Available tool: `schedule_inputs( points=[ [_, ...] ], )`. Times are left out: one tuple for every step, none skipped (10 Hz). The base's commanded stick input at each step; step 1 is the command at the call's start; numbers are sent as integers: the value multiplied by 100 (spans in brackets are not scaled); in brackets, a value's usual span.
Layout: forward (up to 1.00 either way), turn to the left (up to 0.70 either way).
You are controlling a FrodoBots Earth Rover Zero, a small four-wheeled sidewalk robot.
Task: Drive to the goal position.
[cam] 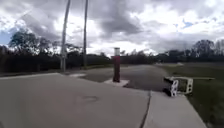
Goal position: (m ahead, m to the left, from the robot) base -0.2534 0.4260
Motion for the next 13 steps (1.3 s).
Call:
schedule_inputs(
  points=[
    [57,4],
    [59,6],
    [61,7],
    [63,9],
    [65,12],
    [67,14],
    [70,16],
    [72,18],
    [74,20],
    [76,22],
    [79,24],
    [81,26],
    [81,27]
  ],
)
